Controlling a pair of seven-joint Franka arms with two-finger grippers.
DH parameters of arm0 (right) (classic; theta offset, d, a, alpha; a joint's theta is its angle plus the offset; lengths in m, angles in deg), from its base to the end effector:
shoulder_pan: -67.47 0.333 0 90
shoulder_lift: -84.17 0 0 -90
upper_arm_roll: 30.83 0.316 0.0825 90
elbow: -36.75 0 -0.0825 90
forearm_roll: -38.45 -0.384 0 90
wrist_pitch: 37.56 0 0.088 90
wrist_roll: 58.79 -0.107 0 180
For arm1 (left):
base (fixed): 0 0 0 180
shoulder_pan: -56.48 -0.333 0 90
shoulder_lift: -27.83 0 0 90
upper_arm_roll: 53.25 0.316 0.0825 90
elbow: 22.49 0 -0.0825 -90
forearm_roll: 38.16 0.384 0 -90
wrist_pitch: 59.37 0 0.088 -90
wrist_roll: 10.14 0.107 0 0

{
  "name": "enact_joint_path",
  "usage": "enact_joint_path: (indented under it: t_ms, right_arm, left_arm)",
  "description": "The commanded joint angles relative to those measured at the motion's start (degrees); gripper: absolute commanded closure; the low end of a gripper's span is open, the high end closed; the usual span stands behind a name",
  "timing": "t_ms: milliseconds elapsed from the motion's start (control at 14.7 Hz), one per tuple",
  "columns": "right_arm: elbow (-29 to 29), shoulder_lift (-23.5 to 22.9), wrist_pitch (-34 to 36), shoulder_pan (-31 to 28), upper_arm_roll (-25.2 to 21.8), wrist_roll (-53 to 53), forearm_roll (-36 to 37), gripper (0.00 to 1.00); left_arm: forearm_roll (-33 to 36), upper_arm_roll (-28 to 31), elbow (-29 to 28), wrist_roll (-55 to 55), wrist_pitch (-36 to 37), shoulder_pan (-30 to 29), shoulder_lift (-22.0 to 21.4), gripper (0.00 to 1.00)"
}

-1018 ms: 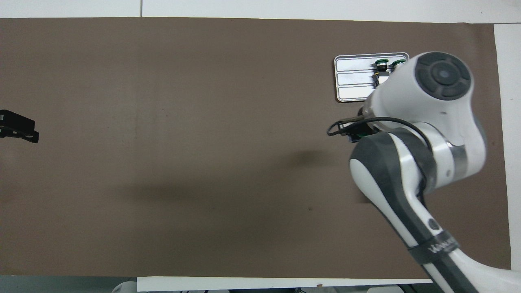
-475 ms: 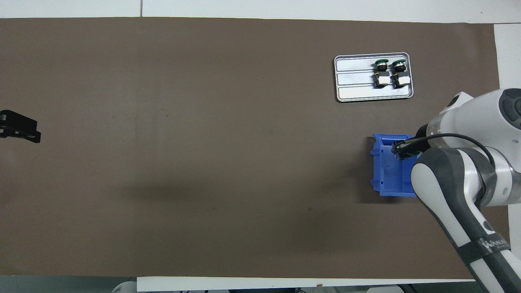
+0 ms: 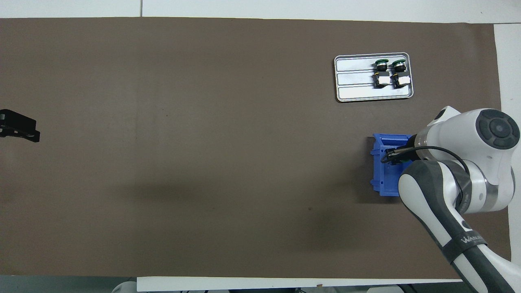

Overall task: Place and press button with both arms
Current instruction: 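Open the right gripper to release the button inside the bin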

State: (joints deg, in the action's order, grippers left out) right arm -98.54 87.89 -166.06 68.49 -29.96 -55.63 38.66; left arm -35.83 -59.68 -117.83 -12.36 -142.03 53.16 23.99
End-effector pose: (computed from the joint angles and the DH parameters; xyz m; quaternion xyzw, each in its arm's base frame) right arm 0.4857 0.0159 0.3490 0.9986 0.0452 -0.0268 0.0016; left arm 0.5172 -0.0253 0.6069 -0.9967 0.0063 0.0761 0.0276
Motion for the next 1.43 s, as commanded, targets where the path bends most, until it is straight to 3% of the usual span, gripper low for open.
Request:
enact_joint_path:
  t_ms: [0, 136, 611, 814, 1222, 1357]
  right_arm:
    - [-2.7, 0.0, -3.5, -1.6, 0.7, -0.4, -1.0, 1.00]
    - [-2.7, -0.1, -3.7, -1.6, 0.7, -0.3, -1.0, 0.96]
    - [-2.6, -0.1, -3.3, -1.6, 0.7, -0.4, -1.0, 0.69]
    - [-2.3, -0.2, -3.1, -1.6, 0.7, -0.5, -0.9, 0.66]
    - [-0.7, -0.5, -2.2, -1.5, 0.7, -0.4, -0.9, 0.62]
    - [-0.6, -0.5, -2.1, -1.5, 0.7, -0.5, -0.9, 0.54]
  left_arm:
    - [0.4, 0.4, 1.0, 0.5, -0.5, 0.1, 0.2, 0.00]
    - [0.3, 0.5, 1.0, 0.5, -0.7, 0.1, 0.3, 0.00]
    - [0.3, 1.8, 1.0, 0.6, -0.7, 1.6, 0.2, 0.00]
    - [0.4, 5.2, 0.9, 0.8, -0.6, 4.7, 0.1, 0.00]
    - [0.5, 2.8, 1.0, 1.3, -0.3, 2.6, -0.1, 0.00]
    - [0.5, 2.0, 1.0, 1.3, -0.5, 1.8, -0.1, 0.00]
